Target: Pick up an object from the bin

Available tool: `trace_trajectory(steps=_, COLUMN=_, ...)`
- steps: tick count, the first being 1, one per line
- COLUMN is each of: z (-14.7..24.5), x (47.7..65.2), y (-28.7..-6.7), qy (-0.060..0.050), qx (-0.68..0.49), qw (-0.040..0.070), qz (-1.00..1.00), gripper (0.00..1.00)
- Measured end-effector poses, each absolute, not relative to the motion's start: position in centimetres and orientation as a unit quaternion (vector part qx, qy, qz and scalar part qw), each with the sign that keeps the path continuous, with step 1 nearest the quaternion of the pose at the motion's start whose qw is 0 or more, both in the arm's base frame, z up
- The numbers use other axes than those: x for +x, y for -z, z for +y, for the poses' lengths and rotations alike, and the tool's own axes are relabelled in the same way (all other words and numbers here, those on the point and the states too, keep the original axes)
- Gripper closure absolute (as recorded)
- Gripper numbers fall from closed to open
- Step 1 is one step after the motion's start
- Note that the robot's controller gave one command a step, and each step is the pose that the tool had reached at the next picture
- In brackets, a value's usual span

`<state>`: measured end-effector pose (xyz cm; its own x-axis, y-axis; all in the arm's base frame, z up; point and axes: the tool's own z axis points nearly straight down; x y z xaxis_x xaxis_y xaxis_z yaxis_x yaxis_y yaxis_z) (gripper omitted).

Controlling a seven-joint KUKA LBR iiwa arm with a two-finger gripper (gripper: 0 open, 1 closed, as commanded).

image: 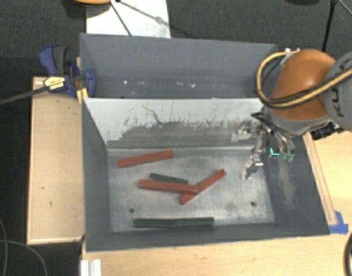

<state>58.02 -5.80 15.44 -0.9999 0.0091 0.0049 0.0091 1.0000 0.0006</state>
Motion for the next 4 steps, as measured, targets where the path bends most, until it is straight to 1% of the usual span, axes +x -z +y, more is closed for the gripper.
trace_trajectory(steps=1, z=-5.8, x=58.2, y=-15.9, qy=0.0, qx=-0.004, qw=-0.002, qz=-1.0, gripper=0.0)
trace_trajectory(steps=2, z=-3.4, x=59.1, y=-7.5, qy=0.0, qx=0.077, qw=-0.006, qz=-0.997, gripper=1.0)
trace_trajectory(steps=3, z=-3.4, x=59.1, y=-7.5, qy=0.0, qx=0.077, qw=-0.006, qz=-0.997, gripper=1.0)
trace_trajectory(steps=4, z=-3.9, x=58.1, y=-12.0, qy=0.001, qx=0.084, qw=0.002, qz=-0.996, gripper=1.0)
